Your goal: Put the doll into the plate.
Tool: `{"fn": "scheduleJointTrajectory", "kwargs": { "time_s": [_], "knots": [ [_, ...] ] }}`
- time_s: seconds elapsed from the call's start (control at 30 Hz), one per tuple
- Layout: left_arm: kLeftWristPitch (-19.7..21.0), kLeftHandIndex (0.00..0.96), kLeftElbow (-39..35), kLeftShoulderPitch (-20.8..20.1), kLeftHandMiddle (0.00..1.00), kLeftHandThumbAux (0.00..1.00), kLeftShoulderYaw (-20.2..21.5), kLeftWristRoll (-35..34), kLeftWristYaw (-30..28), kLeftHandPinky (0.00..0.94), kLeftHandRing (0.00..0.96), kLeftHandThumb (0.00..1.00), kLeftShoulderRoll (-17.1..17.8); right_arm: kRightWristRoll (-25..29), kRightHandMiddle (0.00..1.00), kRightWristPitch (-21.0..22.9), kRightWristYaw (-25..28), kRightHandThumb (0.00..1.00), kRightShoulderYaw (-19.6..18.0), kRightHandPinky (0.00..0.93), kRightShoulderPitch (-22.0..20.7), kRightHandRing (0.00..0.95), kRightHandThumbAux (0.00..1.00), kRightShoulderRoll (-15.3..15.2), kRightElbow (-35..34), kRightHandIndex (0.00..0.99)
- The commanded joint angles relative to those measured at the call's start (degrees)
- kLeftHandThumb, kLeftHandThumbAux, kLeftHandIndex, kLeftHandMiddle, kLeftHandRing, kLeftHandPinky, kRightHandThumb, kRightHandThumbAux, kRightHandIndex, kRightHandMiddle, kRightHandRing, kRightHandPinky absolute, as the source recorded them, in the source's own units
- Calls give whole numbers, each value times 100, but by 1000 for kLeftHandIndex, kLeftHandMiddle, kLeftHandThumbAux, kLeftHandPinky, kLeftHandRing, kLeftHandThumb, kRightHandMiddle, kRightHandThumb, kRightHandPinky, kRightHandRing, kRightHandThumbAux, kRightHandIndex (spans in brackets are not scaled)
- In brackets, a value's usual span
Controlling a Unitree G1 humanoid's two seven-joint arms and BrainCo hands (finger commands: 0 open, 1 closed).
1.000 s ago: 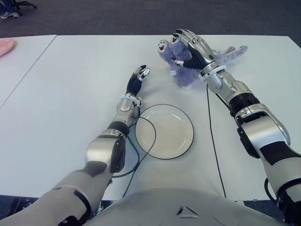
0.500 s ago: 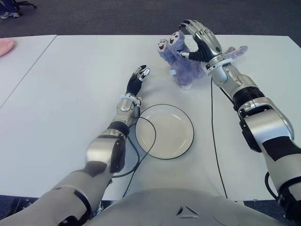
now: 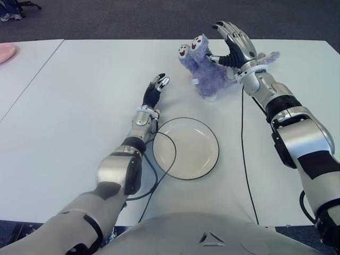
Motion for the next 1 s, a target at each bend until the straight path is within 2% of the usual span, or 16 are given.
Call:
{"fn": "scheduleJointTrajectory", "kwargs": {
  "time_s": [0.03, 0.5, 0.67, 0.8, 1.0],
  "knots": [
    [747, 154, 638, 877, 18, 343, 3, 65, 28, 0, 0, 0, -56, 138, 0, 159, -40, 355, -75, 0, -92, 0, 505, 61, 164, 0],
    [712, 149, 636, 886, 18, 338, 10, 58, -3, 0, 0, 0, -49, 319, 0, 322, -103, 402, -258, 0, -70, 0, 512, 166, 318, 11],
    [678, 143, 634, 892, 19, 336, 0, 67, -12, 0, 0, 0, -52, 457, 0, 354, -60, 435, -372, 19, -15, 0, 521, 274, 371, 13],
    [665, 140, 635, 903, 23, 336, -33, 101, -13, 0, 0, 0, -43, 551, 0, 369, -104, 445, -444, 38, 145, 0, 525, 502, 431, 5],
    [668, 135, 637, 910, 27, 328, -56, 109, -30, 0, 0, 0, -36, 633, 0, 248, -69, 460, -482, 76, 204, 0, 528, 561, 423, 0]
  ]
}}
